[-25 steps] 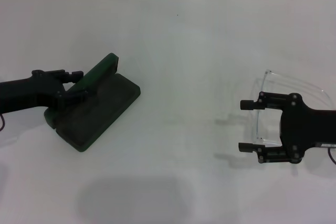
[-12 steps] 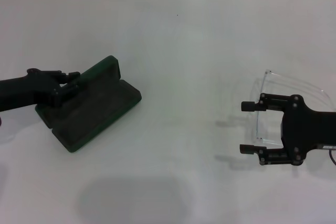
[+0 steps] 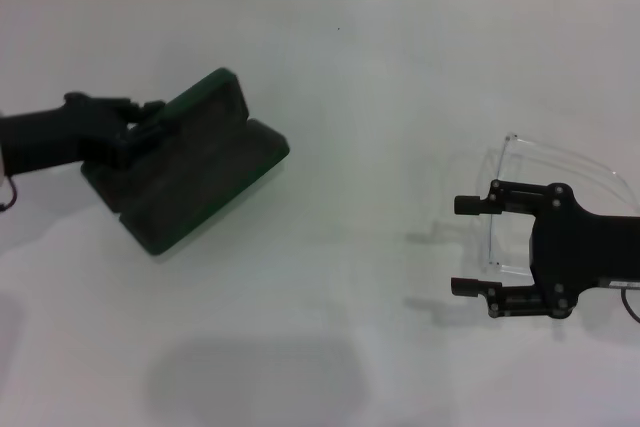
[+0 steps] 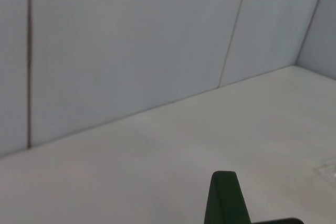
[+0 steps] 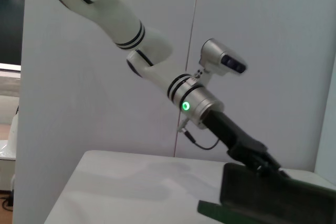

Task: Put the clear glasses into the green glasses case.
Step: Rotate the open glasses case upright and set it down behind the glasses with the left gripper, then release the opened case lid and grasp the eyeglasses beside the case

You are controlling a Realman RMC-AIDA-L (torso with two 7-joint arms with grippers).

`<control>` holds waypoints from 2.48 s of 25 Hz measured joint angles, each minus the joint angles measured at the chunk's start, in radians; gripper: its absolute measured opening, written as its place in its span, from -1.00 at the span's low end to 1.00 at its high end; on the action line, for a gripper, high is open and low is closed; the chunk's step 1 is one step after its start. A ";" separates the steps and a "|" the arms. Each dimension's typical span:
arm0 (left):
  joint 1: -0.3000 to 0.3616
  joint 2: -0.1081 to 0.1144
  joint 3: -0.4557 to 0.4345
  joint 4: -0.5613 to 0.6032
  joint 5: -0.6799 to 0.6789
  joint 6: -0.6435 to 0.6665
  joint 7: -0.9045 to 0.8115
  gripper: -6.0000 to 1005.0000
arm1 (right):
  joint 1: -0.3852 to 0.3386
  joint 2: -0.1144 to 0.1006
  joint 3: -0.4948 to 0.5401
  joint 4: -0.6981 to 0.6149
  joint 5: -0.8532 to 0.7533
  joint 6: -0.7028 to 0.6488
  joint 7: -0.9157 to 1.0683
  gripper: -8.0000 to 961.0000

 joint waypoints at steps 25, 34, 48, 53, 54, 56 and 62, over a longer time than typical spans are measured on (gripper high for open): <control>-0.364 0.005 0.000 0.330 0.297 -0.164 0.400 -0.56 | -0.058 0.041 -0.011 0.012 -0.024 -0.038 -0.087 0.49; -0.395 0.003 0.000 0.372 0.365 -0.171 0.331 -0.56 | -0.061 0.042 -0.023 0.013 -0.026 -0.042 -0.087 0.49; -0.368 -0.002 -0.002 0.414 0.331 -0.214 0.390 -0.56 | -0.062 0.042 -0.023 0.012 -0.039 -0.058 -0.084 0.48; -0.366 -0.002 -0.002 0.425 0.323 -0.247 0.388 -0.53 | -0.070 0.040 -0.022 0.011 -0.039 -0.062 -0.081 0.48; -0.367 -0.002 -0.002 0.427 0.319 -0.249 0.387 -0.53 | -0.070 0.040 -0.022 0.011 -0.039 -0.062 -0.081 0.48; -0.369 -0.003 -0.002 0.428 0.299 -0.248 0.387 -0.51 | -0.084 0.037 -0.017 0.006 -0.038 -0.063 -0.080 0.48; -0.307 0.004 -0.002 0.421 0.092 -0.121 0.411 -0.08 | -0.085 0.029 0.016 0.000 -0.035 -0.065 -0.040 0.48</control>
